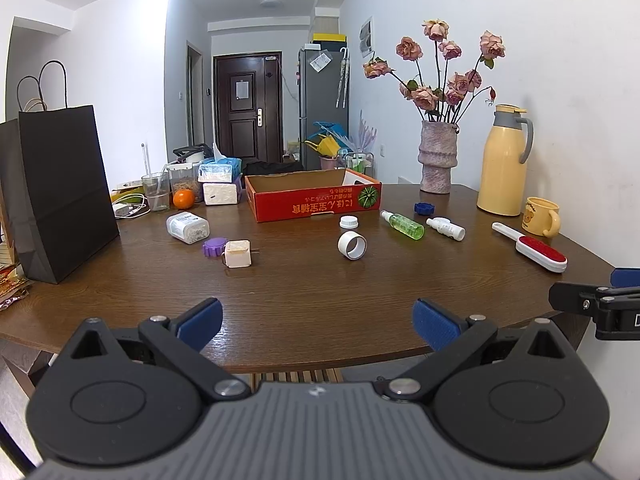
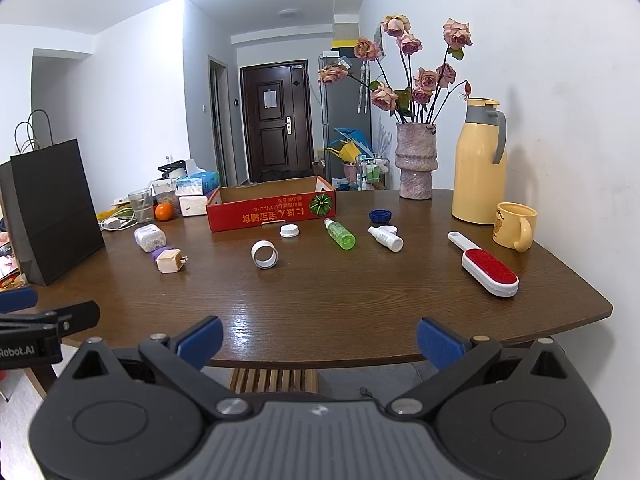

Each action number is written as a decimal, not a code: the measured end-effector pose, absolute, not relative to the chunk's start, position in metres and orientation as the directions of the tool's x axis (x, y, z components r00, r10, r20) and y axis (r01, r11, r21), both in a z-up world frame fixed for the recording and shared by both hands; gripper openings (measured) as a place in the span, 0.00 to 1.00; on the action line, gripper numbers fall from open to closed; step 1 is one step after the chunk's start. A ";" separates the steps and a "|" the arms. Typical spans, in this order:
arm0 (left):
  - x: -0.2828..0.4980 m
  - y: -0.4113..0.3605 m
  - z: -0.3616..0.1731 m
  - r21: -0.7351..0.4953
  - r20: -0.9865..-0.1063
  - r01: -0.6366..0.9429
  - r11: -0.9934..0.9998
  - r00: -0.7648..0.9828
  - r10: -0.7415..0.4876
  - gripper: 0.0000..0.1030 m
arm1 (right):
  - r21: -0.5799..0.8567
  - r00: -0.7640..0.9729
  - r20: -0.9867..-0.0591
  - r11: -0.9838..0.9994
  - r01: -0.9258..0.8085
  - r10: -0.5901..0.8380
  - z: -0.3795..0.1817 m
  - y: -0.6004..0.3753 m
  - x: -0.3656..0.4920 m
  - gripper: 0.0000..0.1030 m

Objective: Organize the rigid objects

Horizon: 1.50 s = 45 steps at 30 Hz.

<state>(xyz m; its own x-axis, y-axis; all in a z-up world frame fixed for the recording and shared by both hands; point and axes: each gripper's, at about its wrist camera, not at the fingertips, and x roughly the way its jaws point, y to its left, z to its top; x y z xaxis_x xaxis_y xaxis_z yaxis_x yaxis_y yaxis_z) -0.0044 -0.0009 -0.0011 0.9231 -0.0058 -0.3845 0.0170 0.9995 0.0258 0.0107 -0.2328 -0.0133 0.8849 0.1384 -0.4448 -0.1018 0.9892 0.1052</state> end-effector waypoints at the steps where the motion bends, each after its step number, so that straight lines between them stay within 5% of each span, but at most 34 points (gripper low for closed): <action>1: 0.000 -0.002 -0.002 0.026 -0.386 0.018 1.000 0.922 -0.007 1.00 | 0.105 0.885 -0.445 0.989 -0.102 0.139 -0.013 -0.233 0.011 1.00; 45: 0.001 -0.001 -0.002 0.020 -0.390 0.018 1.000 0.921 -0.009 1.00 | 0.105 0.886 -0.442 0.989 -0.106 0.142 -0.013 -0.230 0.009 1.00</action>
